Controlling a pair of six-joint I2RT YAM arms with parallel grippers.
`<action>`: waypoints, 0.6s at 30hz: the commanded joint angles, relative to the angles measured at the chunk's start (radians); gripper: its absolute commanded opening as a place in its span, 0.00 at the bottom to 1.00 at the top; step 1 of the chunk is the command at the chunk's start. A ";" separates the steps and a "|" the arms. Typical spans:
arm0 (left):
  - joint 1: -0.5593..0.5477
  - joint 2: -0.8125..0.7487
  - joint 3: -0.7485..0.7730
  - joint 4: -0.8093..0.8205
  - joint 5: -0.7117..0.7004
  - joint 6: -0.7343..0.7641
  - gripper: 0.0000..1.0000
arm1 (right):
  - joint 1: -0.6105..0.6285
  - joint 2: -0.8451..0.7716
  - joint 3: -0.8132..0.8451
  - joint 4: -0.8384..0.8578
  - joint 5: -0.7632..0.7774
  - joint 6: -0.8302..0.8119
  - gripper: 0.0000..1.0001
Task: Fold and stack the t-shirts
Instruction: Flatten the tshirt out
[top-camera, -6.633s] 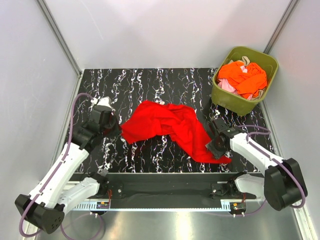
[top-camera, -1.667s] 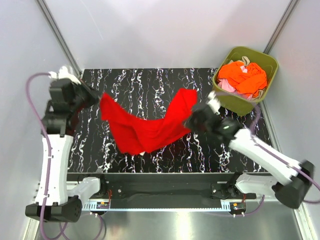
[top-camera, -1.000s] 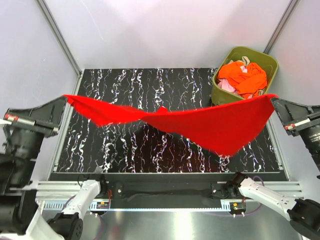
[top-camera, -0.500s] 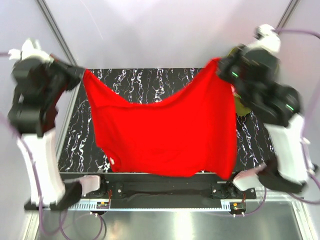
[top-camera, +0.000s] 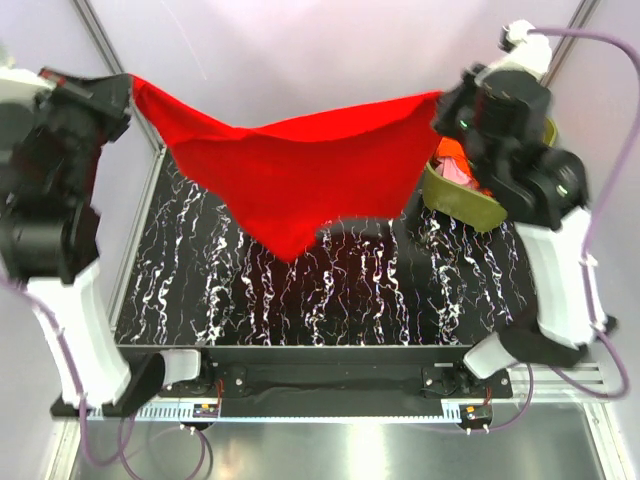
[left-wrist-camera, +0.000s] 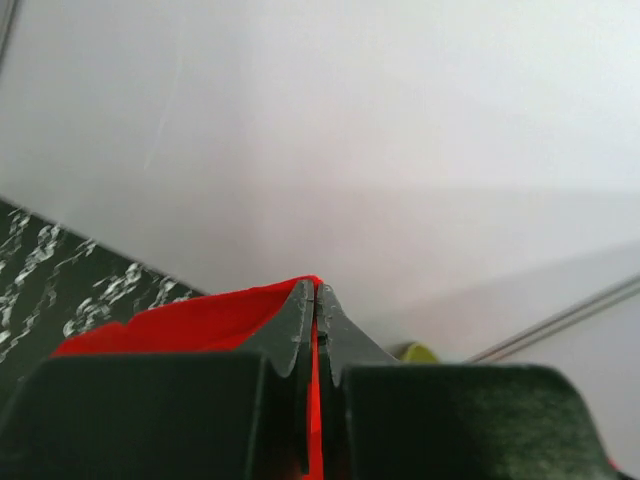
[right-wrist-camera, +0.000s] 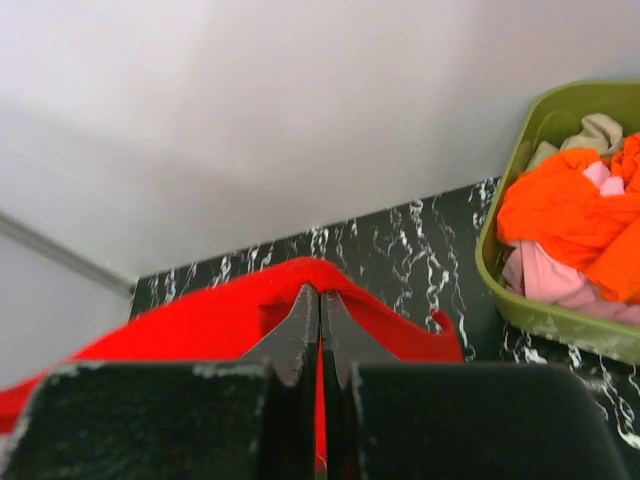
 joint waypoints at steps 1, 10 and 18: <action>0.005 -0.129 -0.047 0.161 0.041 -0.040 0.00 | -0.003 -0.200 -0.167 0.077 -0.090 0.032 0.00; 0.005 -0.391 -0.126 0.146 -0.083 -0.040 0.00 | -0.001 -0.611 -0.545 0.101 -0.271 0.140 0.00; 0.005 -0.476 -0.092 0.140 -0.039 -0.116 0.00 | -0.001 -0.726 -0.553 0.077 -0.346 0.207 0.00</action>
